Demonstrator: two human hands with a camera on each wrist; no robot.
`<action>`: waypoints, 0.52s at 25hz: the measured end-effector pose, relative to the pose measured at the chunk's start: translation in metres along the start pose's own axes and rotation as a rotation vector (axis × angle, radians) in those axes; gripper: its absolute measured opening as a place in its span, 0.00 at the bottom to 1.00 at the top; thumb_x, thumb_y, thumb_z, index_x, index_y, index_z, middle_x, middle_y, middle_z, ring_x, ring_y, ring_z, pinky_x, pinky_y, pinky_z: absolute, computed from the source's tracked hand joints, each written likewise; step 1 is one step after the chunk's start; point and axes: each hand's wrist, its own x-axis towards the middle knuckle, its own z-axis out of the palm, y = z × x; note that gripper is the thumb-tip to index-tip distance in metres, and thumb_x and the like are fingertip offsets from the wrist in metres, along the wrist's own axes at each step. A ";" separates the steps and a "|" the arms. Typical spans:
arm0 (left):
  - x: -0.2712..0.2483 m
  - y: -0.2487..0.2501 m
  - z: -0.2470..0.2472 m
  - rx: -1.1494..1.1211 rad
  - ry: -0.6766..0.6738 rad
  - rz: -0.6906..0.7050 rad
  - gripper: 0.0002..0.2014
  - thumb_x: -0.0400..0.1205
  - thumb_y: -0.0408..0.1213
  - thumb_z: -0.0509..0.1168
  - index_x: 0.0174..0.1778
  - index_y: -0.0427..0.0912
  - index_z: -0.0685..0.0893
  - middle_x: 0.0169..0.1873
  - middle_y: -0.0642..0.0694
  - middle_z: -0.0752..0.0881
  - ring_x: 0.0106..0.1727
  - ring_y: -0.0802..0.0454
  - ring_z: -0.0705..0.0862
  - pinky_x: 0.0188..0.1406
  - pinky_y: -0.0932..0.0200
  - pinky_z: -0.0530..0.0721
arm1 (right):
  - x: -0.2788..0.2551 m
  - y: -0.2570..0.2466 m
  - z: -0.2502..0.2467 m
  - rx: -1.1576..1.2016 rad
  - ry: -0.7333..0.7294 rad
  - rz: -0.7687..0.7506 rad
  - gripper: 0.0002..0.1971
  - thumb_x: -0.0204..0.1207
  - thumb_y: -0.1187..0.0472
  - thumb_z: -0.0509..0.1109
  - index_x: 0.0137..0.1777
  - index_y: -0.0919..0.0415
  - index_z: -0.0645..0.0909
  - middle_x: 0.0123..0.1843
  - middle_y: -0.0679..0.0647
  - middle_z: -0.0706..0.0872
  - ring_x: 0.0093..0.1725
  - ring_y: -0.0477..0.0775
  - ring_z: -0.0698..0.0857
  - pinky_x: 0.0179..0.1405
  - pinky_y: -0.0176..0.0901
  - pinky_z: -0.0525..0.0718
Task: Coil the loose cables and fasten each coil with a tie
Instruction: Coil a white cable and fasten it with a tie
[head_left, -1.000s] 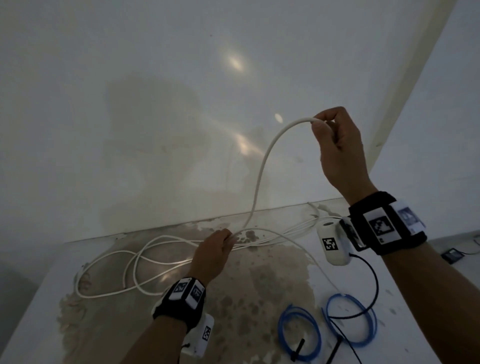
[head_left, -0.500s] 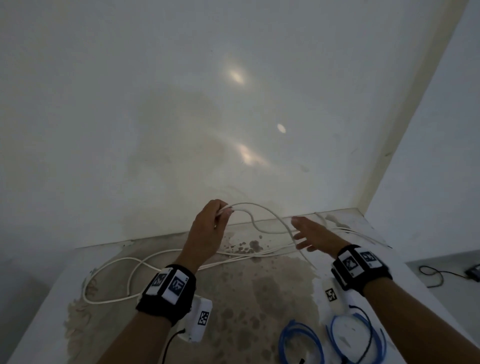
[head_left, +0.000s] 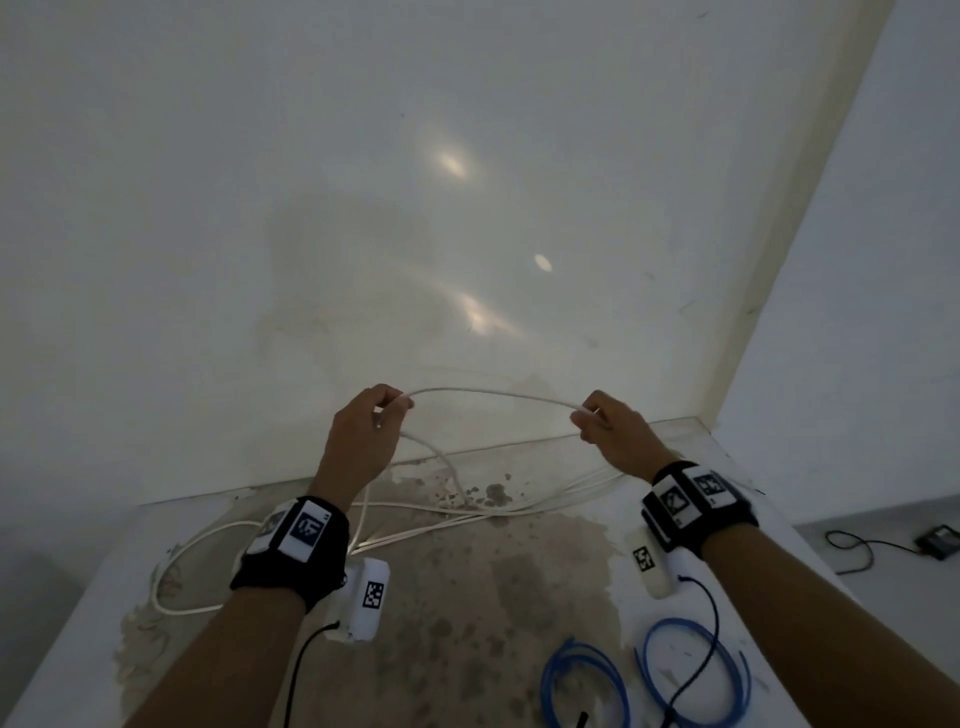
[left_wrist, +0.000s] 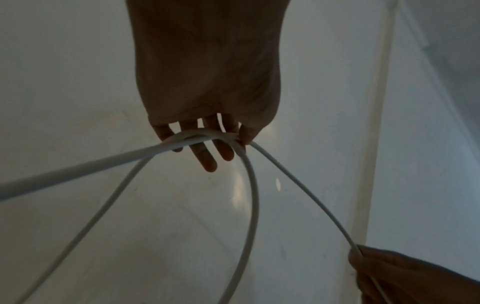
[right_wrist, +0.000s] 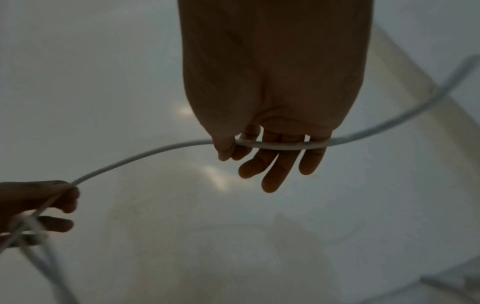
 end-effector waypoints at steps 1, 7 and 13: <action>0.003 -0.002 -0.006 0.018 0.007 -0.004 0.06 0.85 0.40 0.63 0.44 0.47 0.82 0.40 0.48 0.87 0.42 0.47 0.87 0.43 0.53 0.81 | 0.004 0.003 -0.013 -0.034 0.002 0.030 0.13 0.84 0.52 0.65 0.39 0.53 0.72 0.31 0.53 0.80 0.33 0.56 0.78 0.34 0.46 0.73; 0.020 0.031 -0.025 0.104 -0.267 0.018 0.09 0.89 0.41 0.54 0.49 0.45 0.78 0.33 0.45 0.80 0.31 0.47 0.83 0.33 0.56 0.79 | 0.016 -0.013 -0.082 -0.041 0.086 -0.017 0.07 0.83 0.59 0.66 0.43 0.56 0.78 0.30 0.49 0.74 0.29 0.49 0.70 0.32 0.41 0.68; 0.033 0.086 -0.014 -0.686 -0.202 -0.078 0.15 0.90 0.36 0.54 0.48 0.42 0.87 0.30 0.52 0.68 0.27 0.57 0.65 0.31 0.61 0.63 | 0.024 -0.025 -0.088 -0.201 0.204 -0.004 0.11 0.84 0.51 0.64 0.52 0.48 0.89 0.50 0.59 0.83 0.45 0.56 0.83 0.43 0.43 0.79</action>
